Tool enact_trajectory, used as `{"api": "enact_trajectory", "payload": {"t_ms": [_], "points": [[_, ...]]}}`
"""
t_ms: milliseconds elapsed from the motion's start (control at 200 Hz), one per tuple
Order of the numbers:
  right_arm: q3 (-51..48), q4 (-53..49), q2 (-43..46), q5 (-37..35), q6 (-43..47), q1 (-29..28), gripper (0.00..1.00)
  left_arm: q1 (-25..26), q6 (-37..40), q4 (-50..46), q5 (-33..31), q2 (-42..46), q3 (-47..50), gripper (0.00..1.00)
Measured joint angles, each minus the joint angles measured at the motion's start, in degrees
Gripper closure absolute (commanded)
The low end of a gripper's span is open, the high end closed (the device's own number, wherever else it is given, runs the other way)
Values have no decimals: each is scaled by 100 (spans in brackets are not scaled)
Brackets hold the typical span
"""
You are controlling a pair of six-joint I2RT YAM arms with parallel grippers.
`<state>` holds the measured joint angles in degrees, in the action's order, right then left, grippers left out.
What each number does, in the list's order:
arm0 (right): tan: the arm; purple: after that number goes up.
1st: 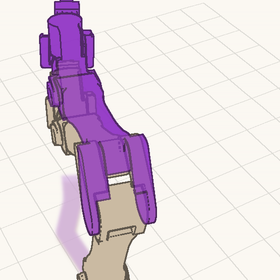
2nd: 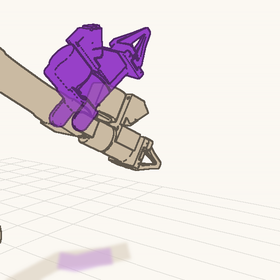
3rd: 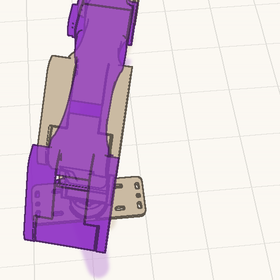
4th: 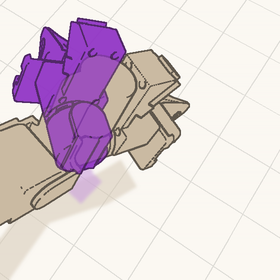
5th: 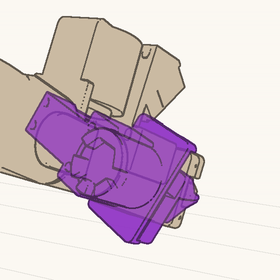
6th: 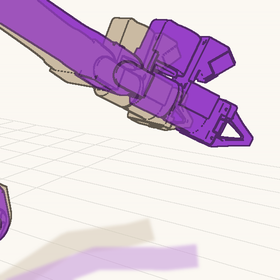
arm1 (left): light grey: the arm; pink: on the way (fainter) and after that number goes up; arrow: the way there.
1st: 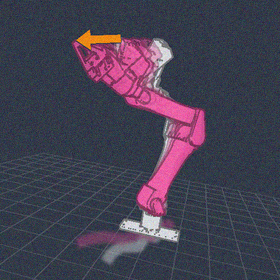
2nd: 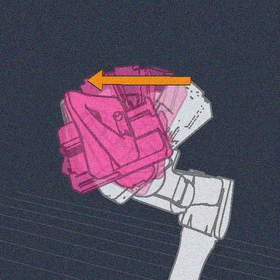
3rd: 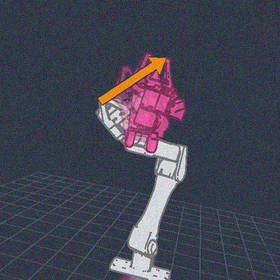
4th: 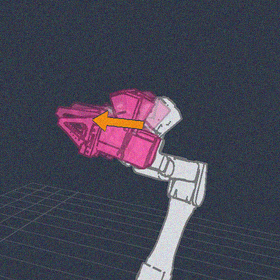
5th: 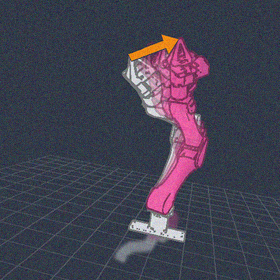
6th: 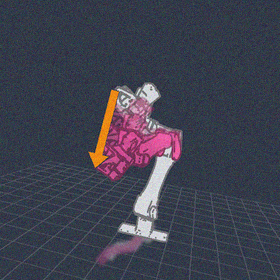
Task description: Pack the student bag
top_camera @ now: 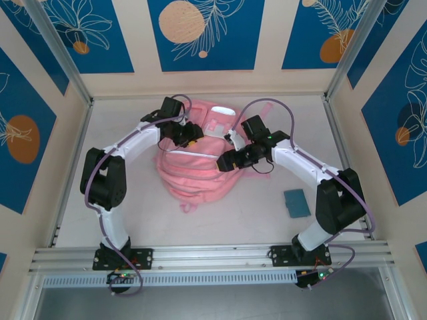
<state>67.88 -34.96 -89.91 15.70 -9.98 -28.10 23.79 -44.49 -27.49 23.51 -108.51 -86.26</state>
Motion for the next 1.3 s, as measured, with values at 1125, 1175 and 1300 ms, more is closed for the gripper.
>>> {"api": "enact_trajectory", "payload": {"t_ms": [1125, 1175, 1300], "points": [[-234, 415, -31, -627, 1161, -295, 63, 2, 94, -289, 46, -160, -264, 65], [-234, 422, -31, -634, 1158, -295, 68, 2, 127, -321, 46, -160, -278, 65], [-234, 439, -31, -660, 1222, -295, 79, 15, 181, -428, 44, -157, -356, 65]]}}
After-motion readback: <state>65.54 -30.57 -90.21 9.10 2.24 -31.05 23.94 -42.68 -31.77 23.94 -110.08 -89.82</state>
